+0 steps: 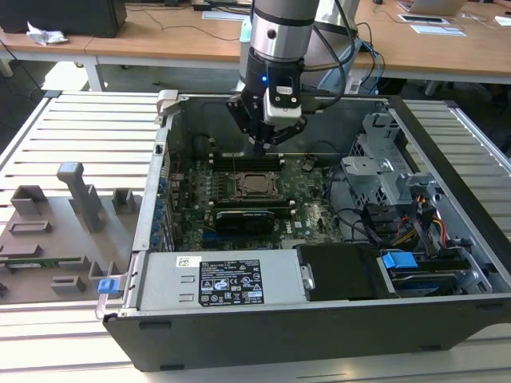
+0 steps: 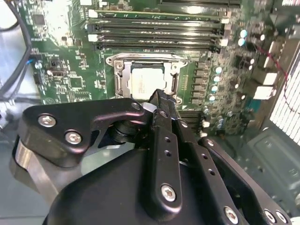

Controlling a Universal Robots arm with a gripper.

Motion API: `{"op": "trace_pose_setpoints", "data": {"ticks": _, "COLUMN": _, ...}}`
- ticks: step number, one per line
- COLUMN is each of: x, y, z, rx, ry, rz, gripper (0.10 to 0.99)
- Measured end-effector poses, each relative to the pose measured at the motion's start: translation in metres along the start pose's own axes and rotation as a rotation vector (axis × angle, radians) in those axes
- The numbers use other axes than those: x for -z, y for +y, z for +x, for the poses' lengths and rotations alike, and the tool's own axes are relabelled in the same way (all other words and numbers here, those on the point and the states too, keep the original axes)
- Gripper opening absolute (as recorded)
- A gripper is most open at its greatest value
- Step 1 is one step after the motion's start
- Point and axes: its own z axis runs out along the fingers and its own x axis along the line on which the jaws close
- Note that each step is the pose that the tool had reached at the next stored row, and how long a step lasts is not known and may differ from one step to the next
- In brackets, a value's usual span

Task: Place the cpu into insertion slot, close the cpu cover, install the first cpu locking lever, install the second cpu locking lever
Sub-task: 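Install the first cpu locking lever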

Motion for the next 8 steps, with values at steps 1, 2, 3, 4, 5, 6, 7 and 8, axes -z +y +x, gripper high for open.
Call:
{"op": "trace_pose_setpoints", "data": {"ticks": 1, "x": 0.0000, "y": 0.0000, "z": 0.0000, "rx": 0.027, "ry": -0.0008, "rz": 0.001, "gripper": 0.106}}
{"op": "trace_pose_setpoints", "data": {"ticks": 2, "x": 0.0000, "y": 0.0000, "z": 0.0000, "rx": 0.051, "ry": -0.0016, "rz": 0.003, "gripper": 0.106}}
{"op": "trace_pose_setpoints", "data": {"ticks": 3, "x": 0.0000, "y": 0.0000, "z": 0.0000, "rx": 0.069, "ry": -0.0021, "rz": 0.004, "gripper": 0.106}}
{"op": "trace_pose_setpoints", "data": {"ticks": 4, "x": 0.0000, "y": 0.0000, "z": 0.0000, "rx": 0.093, "ry": -0.0029, "rz": 0.005, "gripper": 0.106}}
{"op": "trace_pose_setpoints", "data": {"ticks": 5, "x": 0.0000, "y": 0.0000, "z": 0.0000, "rx": 0.136, "ry": -0.0042, "rz": 0.007, "gripper": 0.106}}
{"op": "trace_pose_setpoints", "data": {"ticks": 6, "x": 0.0000, "y": 0.0000, "z": 0.0000, "rx": 0.164, "ry": -0.0050, "rz": 0.009, "gripper": 0.106}}
{"op": "trace_pose_setpoints", "data": {"ticks": 7, "x": 0.0000, "y": 0.0000, "z": 0.0000, "rx": 0.187, "ry": -0.0057, "rz": 0.010, "gripper": 0.106}}
{"op": "trace_pose_setpoints", "data": {"ticks": 8, "x": 0.0000, "y": 0.0000, "z": 0.0000, "rx": 0.203, "ry": -0.0062, "rz": 0.011, "gripper": 0.106}}
